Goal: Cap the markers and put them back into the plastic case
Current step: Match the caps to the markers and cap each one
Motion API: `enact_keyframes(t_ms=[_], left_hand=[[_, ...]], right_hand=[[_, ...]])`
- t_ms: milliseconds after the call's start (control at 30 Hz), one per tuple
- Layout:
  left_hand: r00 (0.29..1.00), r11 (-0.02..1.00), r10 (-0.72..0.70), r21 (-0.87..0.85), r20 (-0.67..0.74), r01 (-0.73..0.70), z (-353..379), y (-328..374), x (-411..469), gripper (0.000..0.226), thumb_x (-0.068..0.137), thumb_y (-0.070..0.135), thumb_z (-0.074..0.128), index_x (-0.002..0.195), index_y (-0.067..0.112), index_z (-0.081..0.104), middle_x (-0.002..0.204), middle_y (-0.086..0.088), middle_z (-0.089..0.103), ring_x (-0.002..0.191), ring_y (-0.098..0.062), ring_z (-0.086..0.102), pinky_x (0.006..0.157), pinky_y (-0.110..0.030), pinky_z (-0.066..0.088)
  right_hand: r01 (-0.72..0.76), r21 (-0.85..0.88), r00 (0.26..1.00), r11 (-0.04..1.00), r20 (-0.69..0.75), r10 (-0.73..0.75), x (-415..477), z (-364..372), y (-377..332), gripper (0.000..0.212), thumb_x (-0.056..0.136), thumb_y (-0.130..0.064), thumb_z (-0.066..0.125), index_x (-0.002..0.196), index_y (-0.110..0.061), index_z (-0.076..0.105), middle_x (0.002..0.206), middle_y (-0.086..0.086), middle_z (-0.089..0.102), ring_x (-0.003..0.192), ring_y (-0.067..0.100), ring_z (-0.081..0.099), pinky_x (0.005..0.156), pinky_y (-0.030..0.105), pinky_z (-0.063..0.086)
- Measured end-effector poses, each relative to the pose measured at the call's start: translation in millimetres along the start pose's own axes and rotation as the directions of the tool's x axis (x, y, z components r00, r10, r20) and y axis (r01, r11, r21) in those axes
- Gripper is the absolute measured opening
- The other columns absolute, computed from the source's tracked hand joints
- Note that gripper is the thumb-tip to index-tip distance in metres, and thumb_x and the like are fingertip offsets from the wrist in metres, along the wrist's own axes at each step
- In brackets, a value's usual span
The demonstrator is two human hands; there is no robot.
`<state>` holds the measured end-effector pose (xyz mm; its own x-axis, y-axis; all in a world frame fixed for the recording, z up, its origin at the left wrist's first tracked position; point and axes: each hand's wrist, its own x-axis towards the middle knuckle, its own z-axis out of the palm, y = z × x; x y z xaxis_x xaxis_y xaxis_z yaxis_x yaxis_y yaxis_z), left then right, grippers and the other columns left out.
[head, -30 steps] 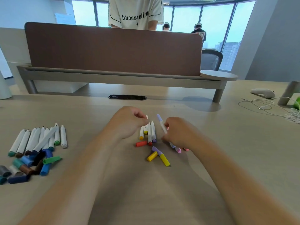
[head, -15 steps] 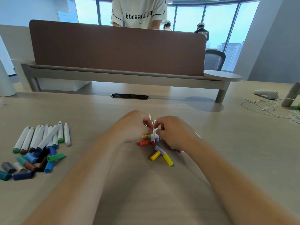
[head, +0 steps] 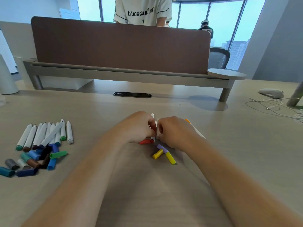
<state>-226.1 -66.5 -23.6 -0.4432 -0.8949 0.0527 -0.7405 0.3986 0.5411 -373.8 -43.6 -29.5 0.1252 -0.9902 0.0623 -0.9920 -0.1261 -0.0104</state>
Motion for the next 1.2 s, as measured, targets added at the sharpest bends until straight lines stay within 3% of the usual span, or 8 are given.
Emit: enact_keyframes(t_ms=[167,400,567,767,833,967,1067,1200], left_hand=[[0.999,0.998,0.027,0.049,0.027,-0.028,-3,5,0,0.012,0.081,0.018,0.071,0.092,0.018,0.074,0.085,0.004,0.065,0.070,-0.008,0.056,0.056,-0.023,0.039],[0.985,0.972,0.113,0.192,0.132,-0.137,4,11,0,0.012,0.088,0.018,0.066,0.091,0.029,0.071,0.075,0.012,0.054,0.068,-0.006,0.051,0.053,-0.020,0.032],[0.961,0.954,0.135,0.232,0.240,-0.191,13,15,1,0.019,0.090,0.019,0.066,0.105,0.028,0.073,0.088,0.008,0.058,0.082,-0.012,0.053,0.056,-0.017,0.033],[0.961,0.942,0.135,0.269,0.243,-0.201,21,15,3,0.017,0.088,0.015,0.063,0.095,0.029,0.069,0.083,0.009,0.057,0.081,-0.016,0.056,0.058,-0.024,0.037],[0.963,0.941,0.135,0.274,0.234,-0.199,23,14,5,0.005,0.087,0.027,0.068,0.092,0.027,0.069,0.079,0.010,0.053,0.079,-0.016,0.055,0.058,-0.025,0.037],[0.967,0.928,0.139,0.313,0.215,-0.203,23,16,4,0.029,0.086,0.049,0.068,0.091,0.021,0.072,0.088,0.007,0.058,0.083,-0.018,0.058,0.065,-0.026,0.044],[0.970,0.929,0.131,0.315,0.206,-0.192,25,18,3,0.021,0.090,0.035,0.067,0.097,0.016,0.070,0.100,-0.002,0.062,0.090,-0.022,0.060,0.072,-0.028,0.048],[0.985,0.963,0.137,0.219,0.105,-0.157,21,14,5,0.014,0.090,0.026,0.066,0.099,0.016,0.067,0.098,-0.001,0.066,0.087,-0.018,0.059,0.067,-0.026,0.045]], right_hand=[[-0.076,0.063,0.997,0.995,0.035,0.074,3,-3,3,0.008,0.094,-0.020,0.060,0.095,-0.015,0.053,0.068,-0.002,0.036,0.060,0.015,0.040,0.046,0.020,0.021],[-0.200,0.332,0.971,0.922,-0.058,0.232,1,-4,16,0.025,0.083,-0.023,0.066,0.103,-0.009,0.063,0.091,0.008,0.065,0.079,0.023,0.062,0.072,0.035,0.053],[-0.170,0.436,0.971,0.884,-0.080,0.226,0,-3,21,0.018,0.086,-0.028,0.066,0.090,-0.016,0.053,0.079,0.001,0.055,0.066,0.013,0.048,0.055,0.025,0.038],[-0.160,0.512,0.966,0.844,-0.096,0.242,-5,-2,23,0.027,0.091,-0.028,0.058,0.074,-0.024,0.037,0.074,-0.002,0.046,0.064,0.012,0.045,0.052,0.025,0.029],[-0.165,0.534,0.959,0.829,-0.110,0.261,-3,-1,24,0.025,0.090,-0.027,0.056,0.073,-0.023,0.038,0.072,-0.001,0.050,0.068,0.018,0.055,0.054,0.027,0.035],[-0.184,0.597,0.946,0.781,-0.109,0.306,-4,-1,28,0.025,0.089,-0.022,0.051,0.069,-0.022,0.036,0.069,0.002,0.053,0.067,0.022,0.058,0.055,0.029,0.038],[-0.193,0.559,0.936,0.807,-0.142,0.322,-7,-2,29,0.028,0.090,-0.023,0.052,0.068,-0.021,0.035,0.064,-0.002,0.039,0.057,0.013,0.038,0.052,0.026,0.025],[-0.185,0.544,0.939,0.818,-0.148,0.311,-8,-4,25,0.027,0.093,-0.024,0.052,0.070,-0.023,0.037,0.067,-0.004,0.039,0.058,0.010,0.037,0.052,0.024,0.026]])
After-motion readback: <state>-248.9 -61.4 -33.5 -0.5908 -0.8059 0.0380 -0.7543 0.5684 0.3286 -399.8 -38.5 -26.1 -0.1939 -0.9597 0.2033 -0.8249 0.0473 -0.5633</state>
